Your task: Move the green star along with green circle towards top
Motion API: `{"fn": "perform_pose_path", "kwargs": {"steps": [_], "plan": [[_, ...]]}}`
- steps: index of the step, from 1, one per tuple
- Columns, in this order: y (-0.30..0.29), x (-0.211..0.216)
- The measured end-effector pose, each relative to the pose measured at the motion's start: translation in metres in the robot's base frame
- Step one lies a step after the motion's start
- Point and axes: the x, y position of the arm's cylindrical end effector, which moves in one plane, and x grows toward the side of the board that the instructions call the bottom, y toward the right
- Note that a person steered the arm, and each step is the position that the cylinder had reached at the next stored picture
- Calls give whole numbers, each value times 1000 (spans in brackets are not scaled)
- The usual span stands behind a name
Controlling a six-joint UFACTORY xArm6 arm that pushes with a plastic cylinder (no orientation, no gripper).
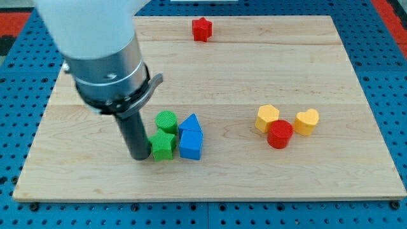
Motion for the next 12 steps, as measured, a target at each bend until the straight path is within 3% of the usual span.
{"fn": "perform_pose_path", "kwargs": {"steps": [1,2,3,4,6,8,10,12], "plan": [[18,-15],[-6,11],[27,36],[60,18],[17,-33],[17,-79],[68,-77],[46,-116]]}}
